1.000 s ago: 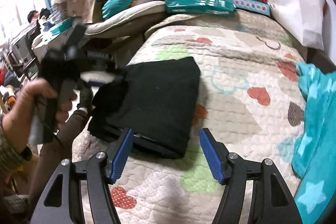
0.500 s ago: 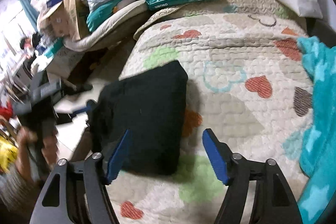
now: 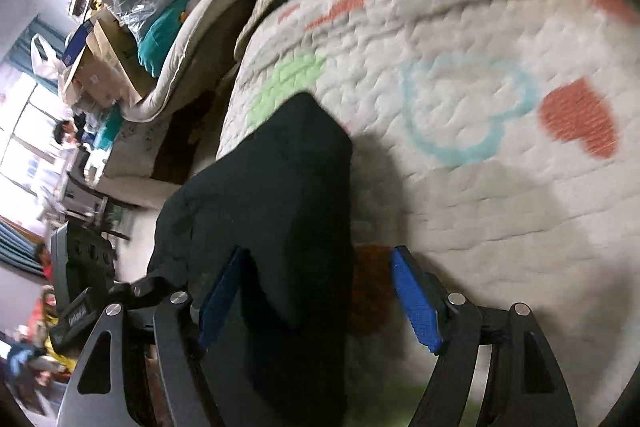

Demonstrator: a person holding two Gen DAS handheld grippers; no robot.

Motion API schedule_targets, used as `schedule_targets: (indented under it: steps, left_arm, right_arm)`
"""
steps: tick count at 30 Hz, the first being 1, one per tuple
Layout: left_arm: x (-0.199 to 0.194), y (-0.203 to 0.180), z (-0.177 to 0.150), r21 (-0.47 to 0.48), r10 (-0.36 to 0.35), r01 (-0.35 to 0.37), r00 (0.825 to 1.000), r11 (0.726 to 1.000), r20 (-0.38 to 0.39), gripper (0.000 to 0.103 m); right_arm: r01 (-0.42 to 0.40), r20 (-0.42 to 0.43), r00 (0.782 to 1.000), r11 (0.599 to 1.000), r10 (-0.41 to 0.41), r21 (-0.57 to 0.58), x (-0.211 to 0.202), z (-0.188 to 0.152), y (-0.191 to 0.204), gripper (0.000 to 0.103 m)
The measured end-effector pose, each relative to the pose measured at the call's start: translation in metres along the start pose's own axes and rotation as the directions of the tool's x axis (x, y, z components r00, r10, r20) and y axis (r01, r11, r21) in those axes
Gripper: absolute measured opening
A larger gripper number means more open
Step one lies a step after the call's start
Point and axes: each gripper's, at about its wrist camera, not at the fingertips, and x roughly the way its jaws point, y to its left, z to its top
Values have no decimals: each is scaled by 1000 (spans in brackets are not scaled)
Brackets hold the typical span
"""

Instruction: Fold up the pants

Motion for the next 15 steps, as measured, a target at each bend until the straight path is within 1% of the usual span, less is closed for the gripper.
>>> schedule_targets:
  steps: [1,2,3,4,5,6,7,8,11,15]
  left_arm:
    - [0,-4,-1,17,25,-25,1000,1000,0,80]
    - [2,-9,0,37,49,-49,999,998,-2,63]
    - [3,-15,-1,61,62,-61,998,996,-11,47]
    - [3,-22,-2,82,73,-71,997,994,-14,44]
    - [-1,-24,-3,98,91,-90,996,991,-9,39]
    - [-3,-32,-3,121,110,-109,994,987,-1,37]
    - [-5,-40,-2,135,116,-115,993,984,6,36]
    - [-7,-44,-1,139,109,-110,994,984,10,36]
    - [-6,-60,9,135,74,-76,997,988,15,36]
    - [8,-82,35,112,44,-46,999,993,22,36]
  right_arm:
    - [-20,11,1000,1000,20,14,2,1,-1,81]
    - [-40,17,999,999,40,20,4,1,0,79]
    - [-84,-4,996,996,84,28,7,3,3,62]
    - [-95,-24,995,995,96,34,9,4,4,56]
    - [-87,-31,996,996,88,21,7,6,9,52]
    - [-91,-43,995,996,91,-2,4,9,13,40]
    - [-97,-49,994,995,97,-16,0,13,16,36]
    - [-100,-48,994,995,99,-24,-4,16,19,34]
    - [-87,-7,996,994,87,-60,-22,33,25,34]
    - [-39,46,998,995,43,-88,-35,63,24,34]
